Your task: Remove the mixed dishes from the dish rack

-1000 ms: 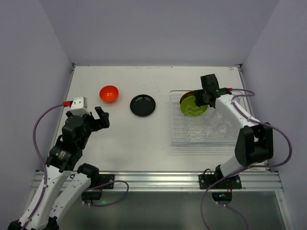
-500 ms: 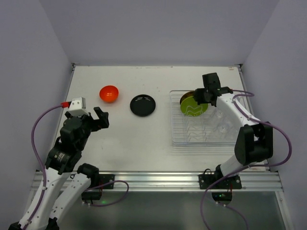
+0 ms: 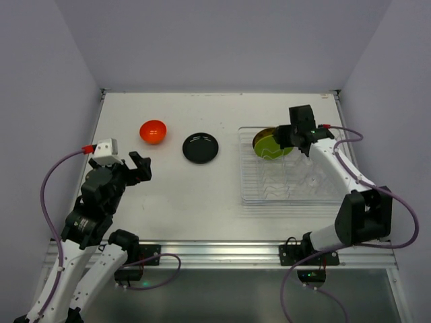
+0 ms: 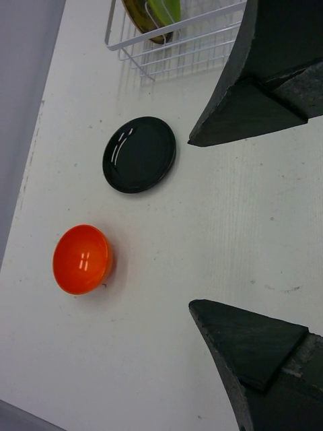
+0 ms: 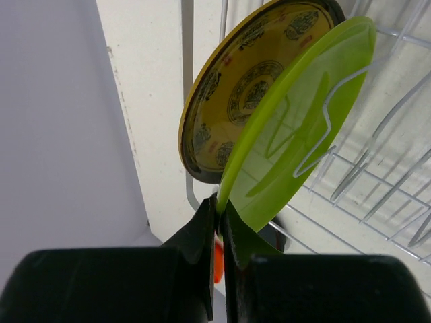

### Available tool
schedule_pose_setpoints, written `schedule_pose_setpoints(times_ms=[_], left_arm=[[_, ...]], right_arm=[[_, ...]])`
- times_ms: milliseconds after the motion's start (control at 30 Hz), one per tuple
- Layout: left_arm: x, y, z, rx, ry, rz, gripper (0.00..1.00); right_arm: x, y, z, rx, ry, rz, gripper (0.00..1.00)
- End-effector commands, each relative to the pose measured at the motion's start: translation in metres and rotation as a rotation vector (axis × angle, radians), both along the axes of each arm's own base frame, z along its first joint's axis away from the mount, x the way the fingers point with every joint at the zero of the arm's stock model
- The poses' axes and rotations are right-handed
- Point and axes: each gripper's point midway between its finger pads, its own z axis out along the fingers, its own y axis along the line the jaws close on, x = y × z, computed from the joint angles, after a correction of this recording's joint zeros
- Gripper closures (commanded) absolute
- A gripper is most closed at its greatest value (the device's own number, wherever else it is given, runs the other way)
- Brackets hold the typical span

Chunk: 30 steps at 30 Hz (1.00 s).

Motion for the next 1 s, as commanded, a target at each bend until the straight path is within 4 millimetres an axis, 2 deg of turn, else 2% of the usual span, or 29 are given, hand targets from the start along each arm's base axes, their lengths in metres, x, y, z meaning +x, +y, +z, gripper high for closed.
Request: schedule_pose_setpoints(times_ms=[0, 233, 333, 367, 500, 600, 633, 700, 767, 800, 833, 867, 900, 933, 967], left_arm=[[0.004, 0.002, 0.005, 0.022, -0.030, 0.004, 0.00], [0.003, 0.003, 0.005, 0.020, -0.033, 0.009, 0.00], [0.003, 0.003, 0.006, 0.018, -0.036, 0.012, 0.00], [0.003, 0.004, 0.006, 0.020, -0.033, 0.015, 0.00], [0.003, 0.008, 0.005, 0.019, -0.026, 0.038, 0.00], [0.003, 0.012, 0.007, 0.024, -0.022, 0.066, 0.00], [0.003, 0.013, 0.007, 0.025, -0.021, 0.067, 0.00], [0.006, 0.009, 0.011, 0.024, -0.010, 0.056, 0.00], [0.010, 0.000, 0.014, -0.009, 0.029, 0.034, 0.00], [0.011, -0.006, 0.034, -0.042, -0.001, 0.005, 0.00], [0.014, -0.019, 0.040, -0.069, 0.010, -0.049, 0.00], [0.017, -0.026, 0.053, -0.105, -0.011, -0.068, 0.00], [0.018, -0.032, 0.077, -0.130, -0.049, -0.096, 0.00], [0.026, -0.045, 0.080, -0.141, -0.024, -0.142, 0.00], [0.030, -0.052, 0.088, -0.154, -0.023, -0.169, 0.00]], right_arm=[[-0.001, -0.001, 0.026, -0.023, -0.150, 0.041, 1.00], [-0.010, 0.000, 0.055, -0.028, -0.308, 0.095, 1.00], [-0.009, 0.001, 0.087, -0.056, -0.463, 0.134, 1.00], [-0.011, 0.000, 0.090, -0.065, -0.485, 0.142, 1.00], [-0.015, -0.003, 0.126, -0.170, -0.598, 0.207, 1.00], [-0.022, 0.000, 0.143, -0.279, -0.657, 0.315, 1.00], [-0.025, 0.002, 0.150, -0.363, -0.695, 0.386, 1.00], [-0.033, 0.009, 0.162, -0.417, -0.746, 0.481, 1.00], [-0.051, 0.026, 0.172, -0.523, -0.805, 0.655, 1.00], [-0.057, 0.029, 0.173, -0.572, -0.809, 0.700, 1.00], [-0.064, 0.025, 0.170, -0.691, -0.795, 0.752, 1.00], [-0.075, 0.039, 0.169, -0.732, -0.807, 0.822, 1.00], [-0.082, 0.039, 0.162, -0.787, -0.779, 0.859, 1.00], [-0.085, 0.037, 0.159, -0.892, -0.771, 0.903, 1.00], [-0.099, 0.053, 0.158, -0.917, -0.796, 0.980, 1.00]])
